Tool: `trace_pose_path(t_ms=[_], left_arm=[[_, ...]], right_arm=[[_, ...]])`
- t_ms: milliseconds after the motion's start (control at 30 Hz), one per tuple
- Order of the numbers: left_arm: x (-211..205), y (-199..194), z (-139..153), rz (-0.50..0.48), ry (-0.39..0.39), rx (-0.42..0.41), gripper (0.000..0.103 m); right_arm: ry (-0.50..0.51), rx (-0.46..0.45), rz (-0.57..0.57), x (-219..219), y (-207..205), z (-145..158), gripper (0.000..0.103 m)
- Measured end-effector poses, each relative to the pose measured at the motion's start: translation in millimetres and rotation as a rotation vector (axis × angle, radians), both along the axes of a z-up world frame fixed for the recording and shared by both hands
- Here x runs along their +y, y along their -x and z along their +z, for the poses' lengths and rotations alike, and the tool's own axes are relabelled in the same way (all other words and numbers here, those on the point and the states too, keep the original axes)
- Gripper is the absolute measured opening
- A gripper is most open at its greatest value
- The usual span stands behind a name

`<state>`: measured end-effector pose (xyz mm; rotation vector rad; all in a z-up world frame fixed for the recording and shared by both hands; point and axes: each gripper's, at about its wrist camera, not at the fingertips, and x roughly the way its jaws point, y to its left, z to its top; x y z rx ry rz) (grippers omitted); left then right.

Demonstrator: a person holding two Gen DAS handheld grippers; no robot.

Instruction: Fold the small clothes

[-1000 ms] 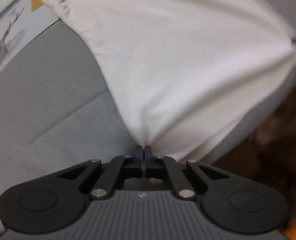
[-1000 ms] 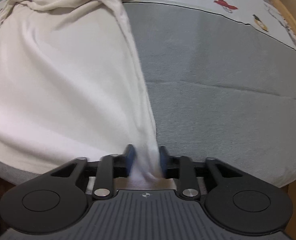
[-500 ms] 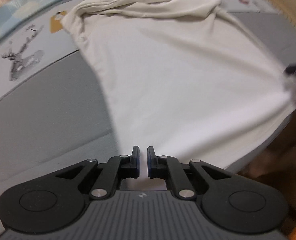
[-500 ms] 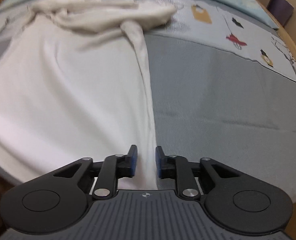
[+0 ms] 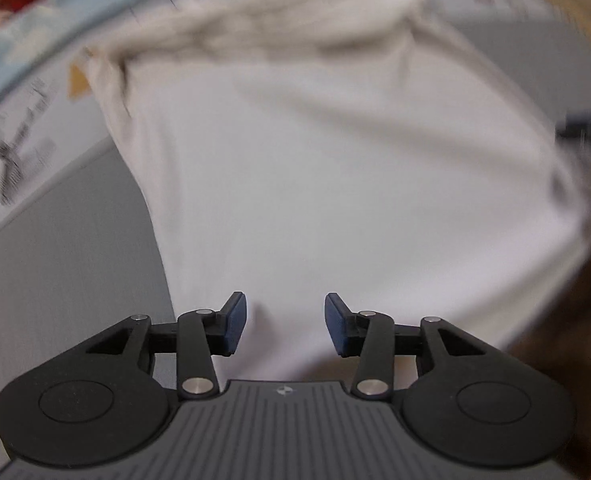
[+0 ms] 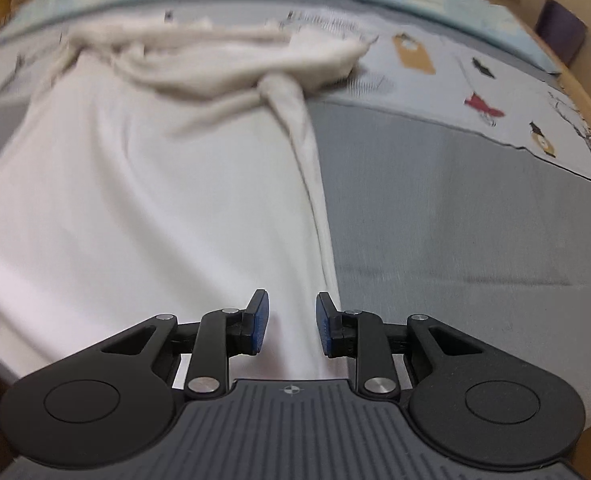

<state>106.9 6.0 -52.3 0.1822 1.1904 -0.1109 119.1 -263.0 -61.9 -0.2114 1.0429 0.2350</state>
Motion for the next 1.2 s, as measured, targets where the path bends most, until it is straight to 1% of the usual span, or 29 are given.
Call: trace_pose_path(t_ms=[100, 133, 233, 267, 300, 400, 500, 533, 600, 667, 700, 733, 767, 800, 867, 900, 967, 1033, 1067, 1100, 1200], left_arm=[[-3.3, -10.8, 21.1, 0.078, 0.049, -0.13, 0.059], [-5.2, -14.0, 29.1, 0.1, 0.061, -0.182, 0.063], [-12.1, -25.8, 50.2, 0.147, 0.049, -0.314, 0.077], [-16.1, -28.0, 56.3, 0.164, 0.05, -0.359, 0.078], [-18.0, -29.8, 63.4, 0.171, 0.061, -0.383, 0.078], [-23.2, -45.7, 67.9, 0.215, 0.056, -0.418, 0.078], [-27.8, -54.0, 69.8, 0.234, 0.04, -0.449, 0.078], [-30.7, -57.8, 68.7, 0.234, 0.02, -0.449, 0.078], [-35.8, -66.4, 67.0, 0.236, -0.014, -0.457, 0.076], [-35.3, -67.7, 64.8, 0.234, -0.02, -0.474, 0.065], [-37.5, -70.5, 65.8, 0.225, -0.022, -0.485, 0.059], [-37.9, -71.8, 63.9, 0.213, -0.02, -0.494, 0.038], [-38.8, -74.2, 62.9, 0.194, -0.009, -0.499, 0.007], [-40.2, -77.8, 62.9, 0.178, 0.004, -0.506, 0.001], [-45.7, -85.9, 64.8, 0.147, 0.011, -0.543, 0.0], [-50.1, -93.7, 66.0, 0.126, 0.003, -0.56, 0.0], [-55.1, -111.0, 63.5, 0.11, 0.017, -0.562, 0.0], [-57.5, -134.7, 55.9, 0.122, 0.043, -0.531, 0.0], [-59.7, -146.3, 51.2, 0.127, 0.043, -0.516, 0.0], [-62.3, -157.3, 46.5, 0.122, 0.046, -0.505, 0.0], [-70.5, -186.5, 30.6, 0.093, 0.037, -0.489, 0.001]], right_arm=[[-0.053, -0.05, -0.032, 7.2, -8.2, 8.9, 0.027], [-0.07, -0.067, -0.038, 10.3, -8.1, 14.2, 0.027], [-0.118, -0.13, -0.047, 20.6, -13.6, 24.9, 0.027], [-0.13, -0.154, -0.046, 24.8, -15.3, 28.2, 0.027], [-0.141, -0.176, -0.045, 28.1, -17.1, 31.3, 0.027], [-0.184, -0.257, -0.058, 37.5, -19.1, 42.6, 0.027], [-0.212, -0.356, -0.123, 43.7, -27.5, 59.2, 0.027], [-0.216, -0.376, -0.16, 45.0, -35.0, 64.6, 0.027], [-0.241, -0.364, -0.191, 48.4, -56.9, 73.9, 0.03], [-0.242, -0.343, -0.209, 54.5, -82.4, 79.8, 0.032], [-0.262, -0.34, -0.227, 54.3, -93.1, 80.8, 0.032], [-0.302, -0.334, -0.24, 51.4, -101.4, 79.1, 0.033], [-0.337, -0.321, -0.244, 47.7, -106.3, 73.7, 0.033], [-0.352, -0.29, -0.247, 44.2, -112.1, 66.8, 0.033], [-0.336, -0.195, -0.291, 40.6, -123.4, 55.9, 0.033], [-0.349, -0.168, -0.302, 38.5, -126.6, 53.6, 0.033], [-0.38, -0.168, -0.28, 38.3, -129.4, 53.9, 0.032], [-0.382, -0.19, -0.262, 39.2, -130.6, 54.3, 0.02], [-0.387, -0.194, -0.26, 37.8, -132.6, 53.1, 0.005], [-0.396, -0.185, -0.261, 36.2, -135.0, 51.4, 0.002], [-0.431, -0.133, -0.284, 28.6, -143.6, 44.3, 0.002]])
